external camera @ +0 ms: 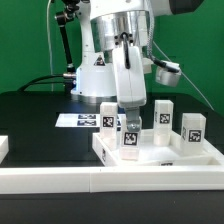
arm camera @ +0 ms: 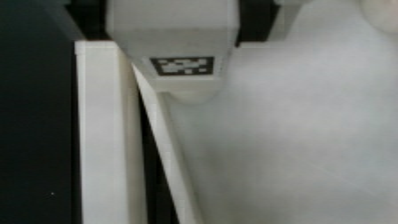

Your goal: Assemble square table

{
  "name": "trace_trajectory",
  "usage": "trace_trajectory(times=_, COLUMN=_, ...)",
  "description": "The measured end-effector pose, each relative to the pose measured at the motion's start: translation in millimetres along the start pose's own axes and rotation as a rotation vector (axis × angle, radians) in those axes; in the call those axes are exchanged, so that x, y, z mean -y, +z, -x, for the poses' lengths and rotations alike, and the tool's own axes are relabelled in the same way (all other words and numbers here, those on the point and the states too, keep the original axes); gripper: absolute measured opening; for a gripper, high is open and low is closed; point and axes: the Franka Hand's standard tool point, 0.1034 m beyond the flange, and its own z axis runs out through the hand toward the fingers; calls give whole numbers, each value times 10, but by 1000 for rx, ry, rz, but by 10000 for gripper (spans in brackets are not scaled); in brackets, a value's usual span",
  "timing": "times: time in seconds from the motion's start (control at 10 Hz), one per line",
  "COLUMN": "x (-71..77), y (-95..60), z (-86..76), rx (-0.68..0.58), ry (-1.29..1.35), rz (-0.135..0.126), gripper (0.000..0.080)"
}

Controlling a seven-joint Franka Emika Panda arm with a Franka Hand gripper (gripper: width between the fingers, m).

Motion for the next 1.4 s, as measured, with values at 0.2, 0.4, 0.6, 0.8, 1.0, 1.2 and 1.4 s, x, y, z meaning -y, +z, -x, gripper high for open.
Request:
trace_trajectory(times=0.2, x=0, y=3, z=7, rx=3, ry=102, rz=-2, gripper=290)
trace_trajectory(times=0.4, x=0, y=4, z=9, rx=6, ry=109, rz=-2, gripper=290)
trace_trajectory(times=0.6, x=-3, y=6, z=12, rx=7, ry=83, rz=-1, gripper=508)
trace_trajectory(times=0.8, x=-11, y=-12, z=89, rx=-1, ry=-105, rz=49, gripper=625)
trace_trajectory(times=1.0, x=5, y=-19, z=95, rx=3, ry=-284, rz=48, gripper=645)
trace_trajectory(times=1.2, x=5, y=-19, z=95, rx=6, ry=-411, rz=48, gripper=648)
trace_trajectory(times=1.4, x=5, y=-19, z=94, rx=11, ry=-580, rz=48, gripper=649)
